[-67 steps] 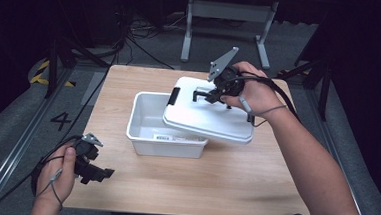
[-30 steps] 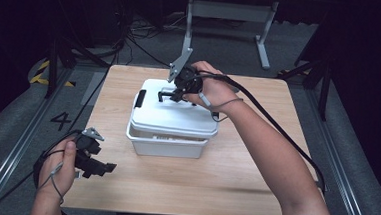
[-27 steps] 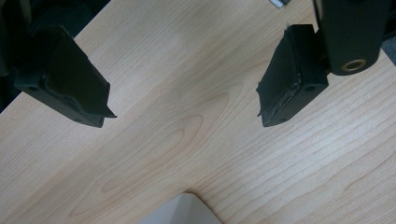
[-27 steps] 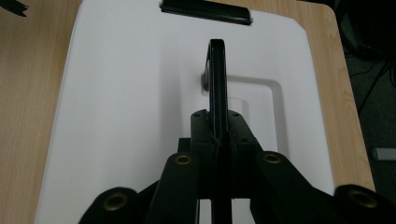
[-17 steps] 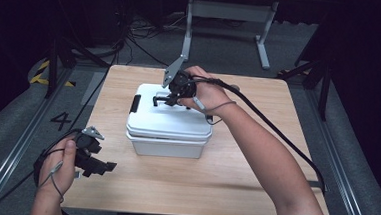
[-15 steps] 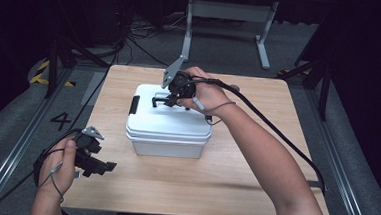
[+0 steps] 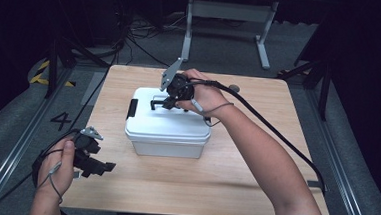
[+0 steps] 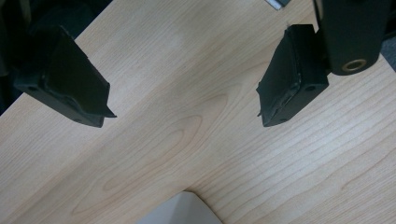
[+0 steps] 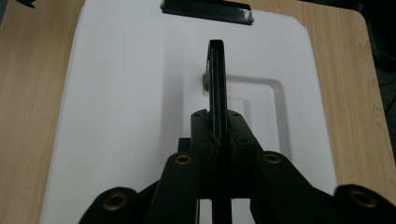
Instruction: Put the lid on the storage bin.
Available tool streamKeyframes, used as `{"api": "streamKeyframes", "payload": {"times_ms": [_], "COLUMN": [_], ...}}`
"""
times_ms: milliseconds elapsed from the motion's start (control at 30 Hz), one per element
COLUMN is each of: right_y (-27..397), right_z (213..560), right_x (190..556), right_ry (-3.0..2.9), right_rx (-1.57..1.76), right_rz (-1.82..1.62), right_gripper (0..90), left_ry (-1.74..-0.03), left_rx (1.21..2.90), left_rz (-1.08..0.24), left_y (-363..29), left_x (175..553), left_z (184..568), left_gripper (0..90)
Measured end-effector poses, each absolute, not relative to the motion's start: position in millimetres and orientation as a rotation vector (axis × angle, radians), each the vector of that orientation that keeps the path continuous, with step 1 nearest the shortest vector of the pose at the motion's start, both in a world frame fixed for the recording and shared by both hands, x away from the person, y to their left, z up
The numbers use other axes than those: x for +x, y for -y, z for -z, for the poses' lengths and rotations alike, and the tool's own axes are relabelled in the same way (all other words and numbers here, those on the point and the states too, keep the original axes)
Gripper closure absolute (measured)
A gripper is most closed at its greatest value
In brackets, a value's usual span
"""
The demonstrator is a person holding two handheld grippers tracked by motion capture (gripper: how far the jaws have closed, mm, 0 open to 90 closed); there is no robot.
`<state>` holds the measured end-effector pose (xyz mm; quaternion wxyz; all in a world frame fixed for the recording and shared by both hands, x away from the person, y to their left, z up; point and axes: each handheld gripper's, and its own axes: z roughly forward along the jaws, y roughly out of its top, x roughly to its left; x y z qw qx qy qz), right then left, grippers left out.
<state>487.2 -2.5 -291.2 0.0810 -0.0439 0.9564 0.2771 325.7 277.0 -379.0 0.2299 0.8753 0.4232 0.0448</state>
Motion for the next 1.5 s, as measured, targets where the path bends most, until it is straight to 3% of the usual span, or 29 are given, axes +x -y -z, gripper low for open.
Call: {"api": "streamKeyframes", "payload": {"times_ms": [667, 1100, 1500], "right_y": [8, 17, 51], "right_z": [302, 286, 264], "right_x": [482, 471, 465], "right_ry": [-2.867, -2.853, -2.781], "right_rx": [-0.105, -0.065, 0.044], "right_rz": [-0.825, -0.912, -0.969], "right_gripper": [83.7, 64.2, 58.8], "left_ry": [-1.172, -1.167, -1.169], "left_rx": [2.403, 2.408, 2.406], "left_rz": [-0.105, -0.112, -0.108], "left_y": [-277, -276, -276], "left_x": [325, 328, 331], "left_z": [380, 381, 380], "left_gripper": [16.9, 17.0, 17.0]}}
